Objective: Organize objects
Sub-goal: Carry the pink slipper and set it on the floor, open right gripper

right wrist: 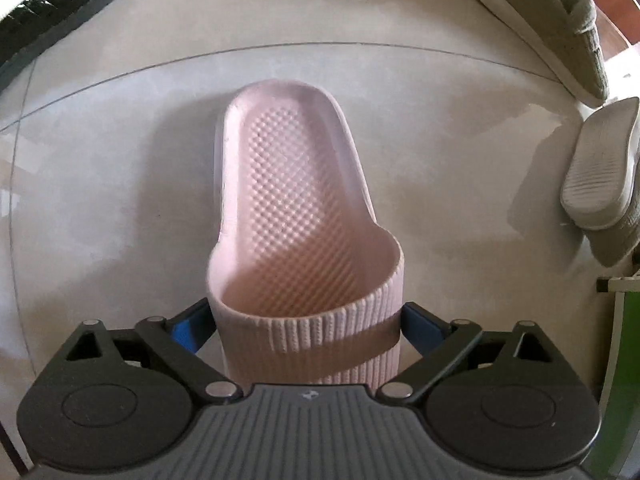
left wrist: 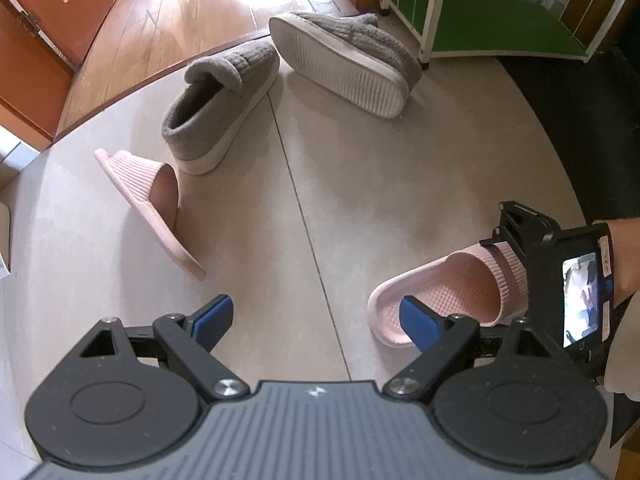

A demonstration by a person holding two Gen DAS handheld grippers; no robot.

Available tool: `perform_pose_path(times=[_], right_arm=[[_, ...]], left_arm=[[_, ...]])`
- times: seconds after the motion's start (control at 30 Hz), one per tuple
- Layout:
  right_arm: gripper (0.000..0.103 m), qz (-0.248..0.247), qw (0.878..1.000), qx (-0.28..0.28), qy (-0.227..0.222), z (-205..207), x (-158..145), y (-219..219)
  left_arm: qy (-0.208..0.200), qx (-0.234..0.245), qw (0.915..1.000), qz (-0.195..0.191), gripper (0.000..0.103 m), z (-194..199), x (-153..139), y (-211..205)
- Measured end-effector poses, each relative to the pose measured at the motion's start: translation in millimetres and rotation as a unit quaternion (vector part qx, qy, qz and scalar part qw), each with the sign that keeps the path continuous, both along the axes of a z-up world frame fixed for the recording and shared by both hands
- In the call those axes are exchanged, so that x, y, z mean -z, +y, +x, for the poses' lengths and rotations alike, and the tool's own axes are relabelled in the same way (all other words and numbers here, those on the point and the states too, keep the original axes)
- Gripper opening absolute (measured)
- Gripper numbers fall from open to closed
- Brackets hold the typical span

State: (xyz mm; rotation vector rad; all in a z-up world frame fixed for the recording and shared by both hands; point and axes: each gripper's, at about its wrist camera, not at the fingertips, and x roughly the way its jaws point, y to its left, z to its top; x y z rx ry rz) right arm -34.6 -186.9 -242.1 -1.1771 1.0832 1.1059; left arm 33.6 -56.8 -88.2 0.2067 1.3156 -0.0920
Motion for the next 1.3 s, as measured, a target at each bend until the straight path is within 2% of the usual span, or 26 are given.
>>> perform_pose_path(times=[0.07,0.13,0.17,0.23,0.3,0.4,0.47,0.53,0.73,0.8,0.87,1.1,1.23,1.3], right_arm=[[0.096,0.002,1.0,0.024,-0.005,7.6,-5.3,1.8],[0.095,0.001,0.996,0.084,-0.005,15.2,-10.2,0.3],[0.095,0.003,0.993,0.122,-0.008,18.7,-11.2,-1.6],[0.095,0.006,0.977,0.212,-0.016,27.1,-13.1,-8.7],[0.095,0.008,0.95,0.312,-0.02,36.7,-13.6,-19.2],[0.095,0.014,0.891,0.453,-0.017,50.9,-14.3,-39.4],[0.095,0.023,0.854,0.52,0.0,58.1,-14.0,-52.0],[0.095,0.021,0.829,0.559,-0.006,62.0,-13.5,-59.1],[0.095,0.0,0.797,0.602,-0.046,73.2,-10.3,-73.0],[0.095,-0.004,0.797,0.6,-0.068,75.2,-8.7,-73.2],[0.095,-0.001,0.795,0.604,-0.057,79.6,-6.9,-76.0],[0.096,0.014,0.752,0.655,-0.067,97.2,-4.0,-83.4],[0.1,0.031,0.754,0.654,-0.058,104.8,4.7,-82.4],[0.103,0.021,0.755,0.652,-0.067,100.3,-1.1,-74.0]], left_arm=[[-0.004,-0.002,1.0,-0.002,0.09,0.5,-1.9,0.7],[-0.006,-0.003,1.0,-0.005,0.09,0.9,-4.5,1.1],[-0.007,-0.004,1.0,-0.005,0.09,0.8,-5.5,1.0],[-0.009,-0.003,0.9999,-0.007,0.09,0.9,-7.2,0.8],[-0.011,-0.001,0.9999,-0.007,0.09,0.4,-8.6,0.4],[-0.013,0.002,0.9999,-0.007,0.09,-1.2,-9.9,-0.8],[-0.014,0.004,0.9999,-0.007,0.09,-1.3,-10.3,-0.9],[-0.014,0.004,0.9999,-0.006,0.09,-1.0,-10.4,-1.4],[-0.011,0.006,0.9999,-0.005,0.09,0.2,-8.9,-2.1],[-0.008,0.007,0.9999,-0.005,0.09,0.1,-7.2,-3.1],[-0.006,0.009,0.9999,-0.003,0.09,-0.3,-5.6,-4.6],[-0.006,0.016,0.9999,-0.003,0.09,-1.6,-3.9,-7.7],[-0.001,0.013,0.9999,-0.001,0.09,-1.2,-0.6,-7.6],[0.0,0.011,0.9999,-0.002,0.09,-0.5,-0.3,-6.9]])
